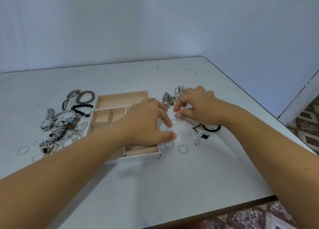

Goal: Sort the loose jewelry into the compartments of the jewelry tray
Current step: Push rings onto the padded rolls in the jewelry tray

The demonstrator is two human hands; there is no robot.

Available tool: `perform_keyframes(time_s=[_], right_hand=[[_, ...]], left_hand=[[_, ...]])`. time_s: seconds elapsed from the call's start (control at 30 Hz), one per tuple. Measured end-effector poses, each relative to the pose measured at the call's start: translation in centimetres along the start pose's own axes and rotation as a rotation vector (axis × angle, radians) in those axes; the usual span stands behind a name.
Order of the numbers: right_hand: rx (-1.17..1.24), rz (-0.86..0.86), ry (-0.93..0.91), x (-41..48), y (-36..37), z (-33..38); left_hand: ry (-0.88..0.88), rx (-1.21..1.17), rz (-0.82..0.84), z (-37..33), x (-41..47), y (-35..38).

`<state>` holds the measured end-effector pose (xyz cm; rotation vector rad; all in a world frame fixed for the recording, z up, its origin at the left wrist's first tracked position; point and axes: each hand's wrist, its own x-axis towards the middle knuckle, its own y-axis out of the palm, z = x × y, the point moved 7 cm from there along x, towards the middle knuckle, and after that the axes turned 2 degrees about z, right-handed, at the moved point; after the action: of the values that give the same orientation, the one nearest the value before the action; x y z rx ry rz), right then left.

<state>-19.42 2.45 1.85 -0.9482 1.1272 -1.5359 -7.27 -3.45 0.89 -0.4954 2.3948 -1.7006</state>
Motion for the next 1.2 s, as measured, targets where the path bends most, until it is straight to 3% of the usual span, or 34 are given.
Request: perform_keyframes(time_s=[0.2, 0.57, 0.73, 0.93, 1.2], right_hand=[[-0.049, 0.033, -0.011, -0.1, 0.6, 0.1], [-0.037, 0.082, -0.003, 0.5, 1.2, 0.6], [-0.046, 0.153, 0.017, 0.5, 1.1, 0.9], [-0.062, 0.217, 0.040, 0.9, 0.9, 1.6], [-0.134, 0.269, 0.058, 1.8, 1.7, 2.1]], left_hand=[[-0.067, 0.113, 0.003, -0.1, 0.2, -0.3], [-0.166, 0.148, 0.174, 0.1, 1.0, 0.8], [-0.055, 0.099, 0.081, -0.6, 0.4, 0.4], [-0.102, -0.140, -0.191, 1.0, -1.0, -3.0], [-0.056, -0.037, -0.279, 3.6, -4.5, -4.8]])
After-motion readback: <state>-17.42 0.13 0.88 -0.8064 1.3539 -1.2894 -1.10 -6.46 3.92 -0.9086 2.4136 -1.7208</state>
